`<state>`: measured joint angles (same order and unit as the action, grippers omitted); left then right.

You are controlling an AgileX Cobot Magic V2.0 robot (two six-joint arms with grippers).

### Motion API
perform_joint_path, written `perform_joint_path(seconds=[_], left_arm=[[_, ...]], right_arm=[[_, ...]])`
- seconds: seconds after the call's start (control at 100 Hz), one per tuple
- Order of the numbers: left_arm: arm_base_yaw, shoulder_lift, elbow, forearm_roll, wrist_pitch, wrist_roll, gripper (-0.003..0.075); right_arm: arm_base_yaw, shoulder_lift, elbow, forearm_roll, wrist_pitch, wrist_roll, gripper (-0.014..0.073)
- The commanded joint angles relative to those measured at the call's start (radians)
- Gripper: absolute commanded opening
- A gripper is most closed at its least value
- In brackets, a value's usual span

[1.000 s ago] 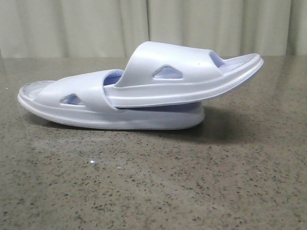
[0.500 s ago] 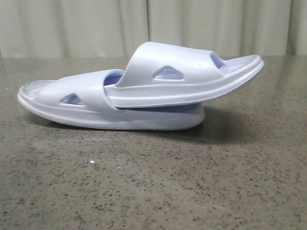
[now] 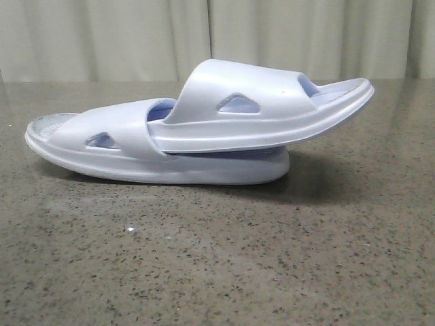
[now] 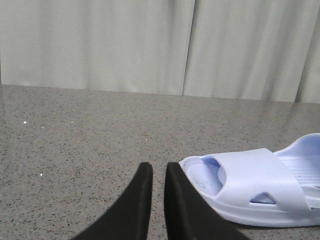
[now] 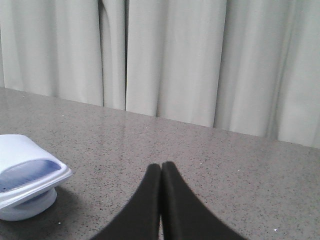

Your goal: Insert blue slippers together front up

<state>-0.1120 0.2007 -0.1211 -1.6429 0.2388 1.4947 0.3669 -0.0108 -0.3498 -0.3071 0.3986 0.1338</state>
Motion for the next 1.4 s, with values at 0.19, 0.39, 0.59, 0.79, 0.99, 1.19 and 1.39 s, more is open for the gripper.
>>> perform_joint_path(seconds=[0.19, 0.39, 0.59, 0.79, 0.99, 1.19, 1.39], left_arm=[[-0.006, 0.005, -0.026, -0.029, 0.009, -0.002, 0.0016], [-0.006, 0.005, 0.004, -0.029, -0.039, -0.002, 0.0016], [-0.006, 0.003, 0.006, 0.183, -0.056, -0.081, 0.0016], [-0.006, -0.054, 0.006, 0.749, -0.046, -0.624, 0.0016], [-0.006, -0.144, 0.01, 1.124, -0.033, -0.992, 0.0016], [-0.006, -0.191, 0.01, 1.402, -0.034, -1.226, 0.0016], [-0.006, -0.191, 0.051, 1.456, -0.136, -1.267, 0.0016]], right_arm=[[-0.004, 0.01, -0.024, -0.019, -0.078, -0.002, -0.0107], [-0.004, 0.01, -0.024, -0.019, -0.078, -0.002, -0.0107], [-0.004, 0.01, -0.024, -0.019, -0.078, -0.002, -0.0107], [-0.004, 0.01, -0.024, -0.019, -0.078, -0.002, -0.0107], [-0.004, 0.01, -0.024, -0.019, -0.078, -0.002, -0.0107], [-0.004, 0.01, -0.024, -0.019, -0.078, -0.002, -0.0107], [-0.004, 0.01, -0.024, -0.019, -0.078, -0.002, -0.0107]])
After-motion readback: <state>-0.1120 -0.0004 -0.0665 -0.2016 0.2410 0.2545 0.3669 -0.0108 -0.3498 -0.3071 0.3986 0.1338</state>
